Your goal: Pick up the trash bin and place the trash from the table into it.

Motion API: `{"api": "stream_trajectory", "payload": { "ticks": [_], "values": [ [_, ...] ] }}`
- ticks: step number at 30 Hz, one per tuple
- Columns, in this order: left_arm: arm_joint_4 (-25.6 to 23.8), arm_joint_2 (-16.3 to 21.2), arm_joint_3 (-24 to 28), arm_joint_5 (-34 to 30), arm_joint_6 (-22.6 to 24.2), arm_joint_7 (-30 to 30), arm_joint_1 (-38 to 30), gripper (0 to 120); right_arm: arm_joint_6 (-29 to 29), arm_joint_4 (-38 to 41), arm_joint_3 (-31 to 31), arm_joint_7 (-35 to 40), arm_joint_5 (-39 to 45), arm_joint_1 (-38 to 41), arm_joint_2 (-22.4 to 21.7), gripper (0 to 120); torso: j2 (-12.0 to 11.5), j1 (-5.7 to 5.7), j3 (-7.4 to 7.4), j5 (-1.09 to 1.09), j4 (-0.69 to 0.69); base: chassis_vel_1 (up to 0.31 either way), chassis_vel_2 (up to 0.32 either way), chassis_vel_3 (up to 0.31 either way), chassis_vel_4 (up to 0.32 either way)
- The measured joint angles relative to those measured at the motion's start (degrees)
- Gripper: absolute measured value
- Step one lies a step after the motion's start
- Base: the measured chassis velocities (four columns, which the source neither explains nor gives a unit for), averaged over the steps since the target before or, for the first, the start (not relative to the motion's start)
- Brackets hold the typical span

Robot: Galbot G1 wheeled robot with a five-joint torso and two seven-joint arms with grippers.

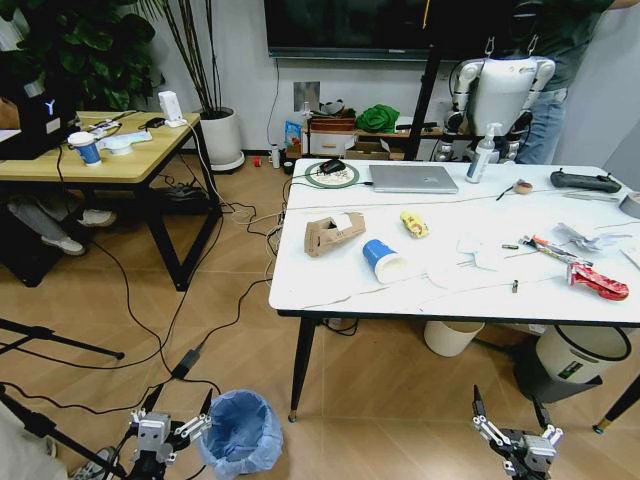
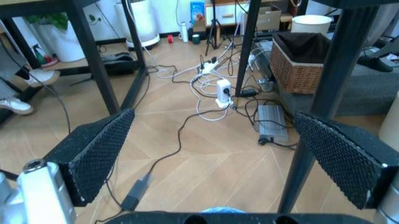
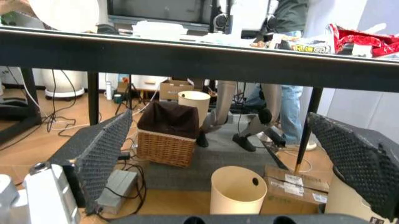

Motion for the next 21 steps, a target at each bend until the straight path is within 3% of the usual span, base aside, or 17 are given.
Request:
{"api": "stream_trajectory", "payload": {
  "ticks": [21],
  "values": [
    [1.60,1.75,-1.98,-2.19,-2.28,1.57,-0.62,100,-0.59,-0.19,-1.32,-1.86,1.46,-0.37,-0.81,100,0.00,0.00,0.00,0.00,0.00,0.000,0.000,0.000,0.000]
  ]
}}
